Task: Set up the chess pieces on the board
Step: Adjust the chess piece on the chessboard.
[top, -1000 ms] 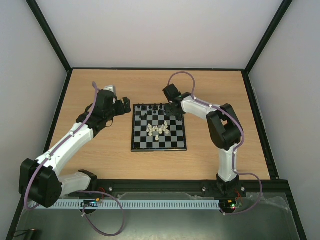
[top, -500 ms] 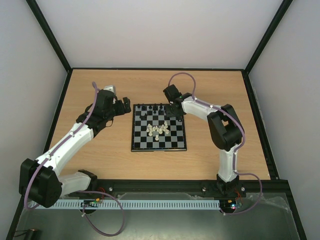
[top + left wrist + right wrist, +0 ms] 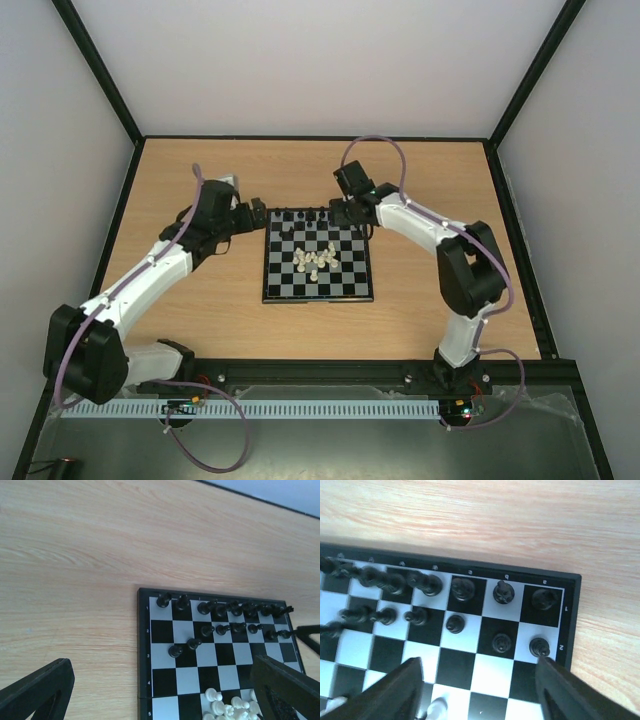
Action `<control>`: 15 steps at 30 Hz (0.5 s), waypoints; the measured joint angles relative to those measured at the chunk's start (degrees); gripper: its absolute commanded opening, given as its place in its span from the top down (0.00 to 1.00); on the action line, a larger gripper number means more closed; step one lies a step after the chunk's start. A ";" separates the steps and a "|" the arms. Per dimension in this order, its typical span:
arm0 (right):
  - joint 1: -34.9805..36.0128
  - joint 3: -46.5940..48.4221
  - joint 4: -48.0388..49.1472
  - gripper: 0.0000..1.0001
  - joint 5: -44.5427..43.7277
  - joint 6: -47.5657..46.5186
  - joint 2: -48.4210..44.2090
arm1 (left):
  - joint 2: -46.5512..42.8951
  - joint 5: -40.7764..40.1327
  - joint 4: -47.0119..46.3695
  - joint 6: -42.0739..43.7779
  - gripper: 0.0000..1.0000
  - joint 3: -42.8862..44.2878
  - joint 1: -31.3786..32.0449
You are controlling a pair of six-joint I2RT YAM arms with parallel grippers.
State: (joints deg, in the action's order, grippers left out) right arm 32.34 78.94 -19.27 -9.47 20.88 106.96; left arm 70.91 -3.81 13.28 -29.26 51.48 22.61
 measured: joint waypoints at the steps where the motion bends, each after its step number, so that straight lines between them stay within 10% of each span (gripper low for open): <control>1: 0.02 -0.35 0.07 0.02 0.31 0.46 -1.25 | 0.66 0.33 0.02 -0.04 0.00 0.00 0.07; 5: 0.04 -2.03 0.70 0.01 1.77 0.61 -7.15 | 2.58 0.15 0.66 -0.13 0.06 0.07 1.31; 15: 0.04 -5.05 0.09 0.08 3.48 0.98 -14.14 | 13.00 -2.01 2.21 -0.13 0.58 3.87 5.64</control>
State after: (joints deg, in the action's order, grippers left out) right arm 32.38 73.89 -19.18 -6.00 21.87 92.82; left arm 83.92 -5.82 15.49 -29.39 55.35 28.25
